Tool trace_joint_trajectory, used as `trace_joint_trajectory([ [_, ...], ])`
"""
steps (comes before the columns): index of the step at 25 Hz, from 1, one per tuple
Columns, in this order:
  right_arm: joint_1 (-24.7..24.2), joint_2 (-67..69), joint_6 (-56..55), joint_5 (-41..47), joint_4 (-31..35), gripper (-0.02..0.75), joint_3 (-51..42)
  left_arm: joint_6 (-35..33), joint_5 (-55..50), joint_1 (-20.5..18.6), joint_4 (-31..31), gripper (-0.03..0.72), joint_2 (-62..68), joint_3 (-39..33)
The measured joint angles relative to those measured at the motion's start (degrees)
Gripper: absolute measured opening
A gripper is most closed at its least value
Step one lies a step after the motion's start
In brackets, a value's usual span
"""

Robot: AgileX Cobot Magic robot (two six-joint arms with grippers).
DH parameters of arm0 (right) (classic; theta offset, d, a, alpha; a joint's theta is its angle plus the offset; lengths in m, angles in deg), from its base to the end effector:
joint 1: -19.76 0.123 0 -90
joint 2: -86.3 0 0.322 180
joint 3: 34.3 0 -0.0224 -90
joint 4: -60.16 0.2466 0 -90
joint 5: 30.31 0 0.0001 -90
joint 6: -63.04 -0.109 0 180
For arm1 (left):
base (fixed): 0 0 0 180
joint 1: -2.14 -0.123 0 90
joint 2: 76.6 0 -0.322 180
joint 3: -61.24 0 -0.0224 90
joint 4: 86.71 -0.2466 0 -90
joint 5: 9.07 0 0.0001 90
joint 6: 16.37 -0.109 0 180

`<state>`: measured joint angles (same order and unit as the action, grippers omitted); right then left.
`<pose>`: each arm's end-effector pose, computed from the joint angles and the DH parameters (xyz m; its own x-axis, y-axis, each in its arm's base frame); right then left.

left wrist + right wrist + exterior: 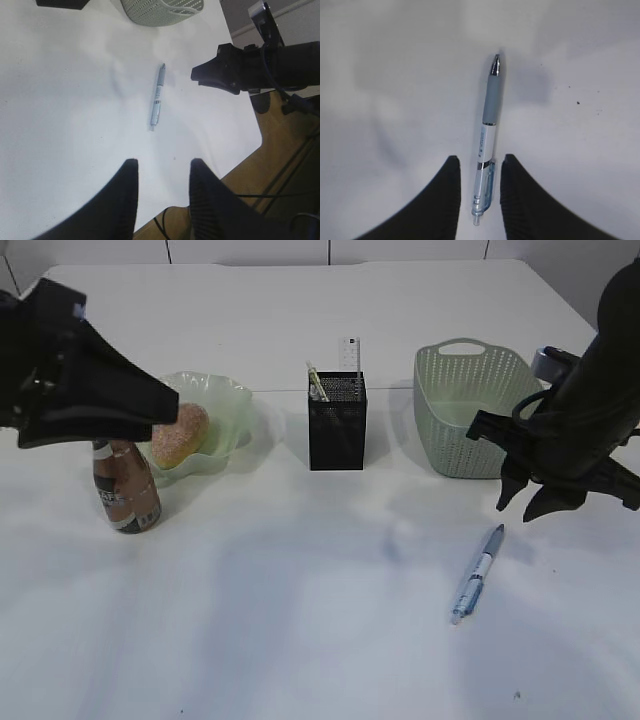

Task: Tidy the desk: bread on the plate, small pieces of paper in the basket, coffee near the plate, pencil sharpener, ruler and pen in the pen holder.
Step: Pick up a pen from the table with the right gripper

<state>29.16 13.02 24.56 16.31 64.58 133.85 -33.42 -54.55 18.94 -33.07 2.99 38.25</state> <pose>0.3421 0.0628 0.2279 -0.8314 0.5332 -0.1566 0.4993 0.8404 0.2109 0.2230 -0.1328 0.3462 -0.8748 -0.1182 -0.4699 0.2719 0.6829 -0.6780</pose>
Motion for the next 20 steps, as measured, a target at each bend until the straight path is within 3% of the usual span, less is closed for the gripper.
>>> trace_joint_trajectory([
  [7, 0.0, 0.0, -0.04, 0.0, -0.99, 0.235, 0.0, 0.61, -0.22, 0.0, 8.95, 0.238, 3.81, 0.0],
  [15, 0.0, 0.07, -1.93, 0.0, -1.72, 0.235, 0.0, 1.11, 1.48, 0.0, 24.9, 0.238, 4.04, 0.0],
  [20, 0.0, 2.03, -5.19, 1.02, -1.98, 0.235, 0.04, 6.38, 4.74, 0.0, 27.44, 0.238, 4.62, 0.0],
])
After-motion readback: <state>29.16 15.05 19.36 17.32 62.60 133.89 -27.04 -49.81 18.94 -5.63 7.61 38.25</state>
